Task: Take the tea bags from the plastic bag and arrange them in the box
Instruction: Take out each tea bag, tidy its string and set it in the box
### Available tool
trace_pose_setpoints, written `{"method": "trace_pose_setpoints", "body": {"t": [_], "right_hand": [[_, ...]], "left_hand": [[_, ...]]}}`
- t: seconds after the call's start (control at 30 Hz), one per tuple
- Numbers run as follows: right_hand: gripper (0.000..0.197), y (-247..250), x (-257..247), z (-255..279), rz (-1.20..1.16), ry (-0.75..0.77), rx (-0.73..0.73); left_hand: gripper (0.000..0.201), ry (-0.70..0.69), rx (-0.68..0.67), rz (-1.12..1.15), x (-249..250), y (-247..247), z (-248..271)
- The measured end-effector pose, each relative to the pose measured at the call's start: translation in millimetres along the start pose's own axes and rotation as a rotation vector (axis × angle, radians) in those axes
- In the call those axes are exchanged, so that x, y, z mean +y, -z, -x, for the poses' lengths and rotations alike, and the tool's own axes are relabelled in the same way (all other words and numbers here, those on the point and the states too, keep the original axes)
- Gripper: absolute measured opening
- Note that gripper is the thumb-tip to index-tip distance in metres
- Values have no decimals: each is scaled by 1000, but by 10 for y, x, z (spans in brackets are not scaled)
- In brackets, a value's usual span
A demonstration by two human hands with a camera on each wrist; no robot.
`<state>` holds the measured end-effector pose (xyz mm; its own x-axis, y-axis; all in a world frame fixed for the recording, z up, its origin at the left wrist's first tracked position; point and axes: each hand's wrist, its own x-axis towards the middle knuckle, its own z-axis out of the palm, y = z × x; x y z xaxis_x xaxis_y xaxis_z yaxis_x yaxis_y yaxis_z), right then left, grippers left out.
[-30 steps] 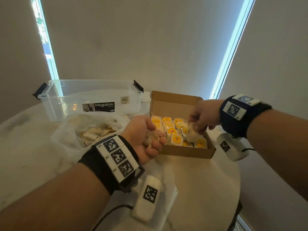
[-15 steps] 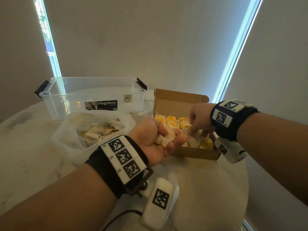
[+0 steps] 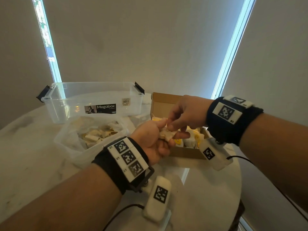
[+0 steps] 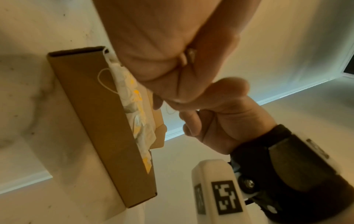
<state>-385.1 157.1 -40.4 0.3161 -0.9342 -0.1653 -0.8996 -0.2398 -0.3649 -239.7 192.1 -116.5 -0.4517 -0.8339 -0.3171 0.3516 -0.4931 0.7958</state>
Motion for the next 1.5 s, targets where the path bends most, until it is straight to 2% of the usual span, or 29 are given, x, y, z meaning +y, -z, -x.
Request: {"method": "trace_pose_setpoints", "body": {"t": [0.1,0.2,0.3,0.43,0.5,0.6,0.63,0.7,0.83,0.97,1.03,1.17,1.27,1.4,1.5], "right_hand": [[9,38,19,49,-54,41,16],[9,57,20,80,-136,46,0],[11,61,5,99,-158,75,-22],[24,66,-18,106,-160,109,-47],[23,89,-24,118,-165,130,-31],[13,139,-25,142,-154,191,23],[11,149,-24,145,-157,201,51],[10,156,-20,144,-182,201,84],[19,168,-11,142,-208,179,92],[10,158,-4,146,-277,162,93],[18,144,6,140,-250,104,72],[3,179,75,151,-93,73,60],[4,249,189,119,-31,13,86],[4,209,382,34,93,-152,-36],[4,123,452,-41,145,-193,-102]], "left_hand": [[55,4,-69,44,35,19,3],[34,18,-126,57,60,-10,60],[43,-15,-78,-14,37,-35,65],[33,-34,-61,-22,24,-35,81],[40,-26,-115,57,25,-7,121],[66,18,-144,189,20,57,133],[69,26,-134,207,22,74,121],[61,30,-109,199,30,72,114],[36,-3,-47,134,20,27,122],[23,-93,33,56,-27,-21,96],[20,-137,88,23,-44,-48,74],[19,-151,149,-106,-65,-84,65],[24,-155,203,-299,-42,-48,101],[18,-157,239,-464,16,61,168],[18,-89,228,-531,20,108,183]]}}
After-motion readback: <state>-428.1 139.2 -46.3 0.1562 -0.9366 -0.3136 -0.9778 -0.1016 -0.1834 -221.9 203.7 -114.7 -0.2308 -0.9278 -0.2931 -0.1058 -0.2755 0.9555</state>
